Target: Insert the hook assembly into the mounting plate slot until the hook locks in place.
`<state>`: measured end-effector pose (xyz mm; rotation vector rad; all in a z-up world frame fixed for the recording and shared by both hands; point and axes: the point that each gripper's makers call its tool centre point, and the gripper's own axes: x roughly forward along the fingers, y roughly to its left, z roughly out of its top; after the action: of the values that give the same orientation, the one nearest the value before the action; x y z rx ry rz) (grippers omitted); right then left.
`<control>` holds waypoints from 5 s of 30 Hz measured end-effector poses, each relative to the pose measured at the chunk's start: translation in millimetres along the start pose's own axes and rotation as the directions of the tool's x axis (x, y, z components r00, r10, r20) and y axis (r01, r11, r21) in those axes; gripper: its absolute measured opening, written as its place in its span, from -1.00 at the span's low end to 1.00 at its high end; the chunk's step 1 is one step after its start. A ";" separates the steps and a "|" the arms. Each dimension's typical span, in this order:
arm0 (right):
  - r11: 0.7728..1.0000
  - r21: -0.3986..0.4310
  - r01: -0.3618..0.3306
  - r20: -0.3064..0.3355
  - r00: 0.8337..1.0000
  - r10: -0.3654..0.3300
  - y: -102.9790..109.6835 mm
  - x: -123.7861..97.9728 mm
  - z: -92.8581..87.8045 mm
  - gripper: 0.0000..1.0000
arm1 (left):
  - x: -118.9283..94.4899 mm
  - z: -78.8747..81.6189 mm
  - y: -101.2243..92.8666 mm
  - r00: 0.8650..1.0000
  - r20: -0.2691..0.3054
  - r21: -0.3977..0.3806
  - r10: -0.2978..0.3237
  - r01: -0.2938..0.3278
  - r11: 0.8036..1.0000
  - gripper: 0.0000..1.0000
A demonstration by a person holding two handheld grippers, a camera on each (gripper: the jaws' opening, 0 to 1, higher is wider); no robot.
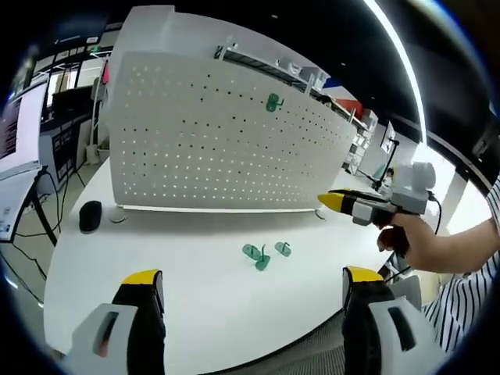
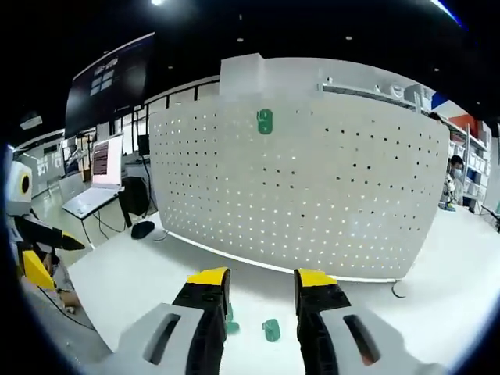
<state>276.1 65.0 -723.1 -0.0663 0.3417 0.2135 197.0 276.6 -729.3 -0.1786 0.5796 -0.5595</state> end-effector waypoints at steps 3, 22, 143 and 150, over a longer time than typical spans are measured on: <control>1.000 0.016 -0.006 -0.025 1.000 0.006 -0.5 -4.8 -9.9 -0.38 | 0.6 -3.3 1.0 1.000 -0.016 -0.005 0.003 -0.003 1.000 0.97; 0.995 -0.070 -0.066 -0.152 0.987 0.054 -12.9 -51.3 -66.2 -0.38 | 8.8 -35.2 -5.1 0.994 -0.107 -0.014 -0.030 0.029 0.999 0.97; 0.970 0.057 -0.236 -0.351 0.905 0.241 63.0 88.8 -104.3 -1.00 | 10.9 -63.1 37.8 0.972 -0.234 -0.069 0.030 -0.048 0.996 0.87; 0.961 0.165 -0.222 -0.278 0.924 0.262 59.7 78.3 -77.1 -1.00 | 14.5 -49.5 31.2 0.976 -0.215 -0.047 0.025 -0.035 0.998 0.87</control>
<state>310.0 130.8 -823.8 0.0753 0.6661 0.4288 193.2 294.5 -786.7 -0.1580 0.8050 -0.5385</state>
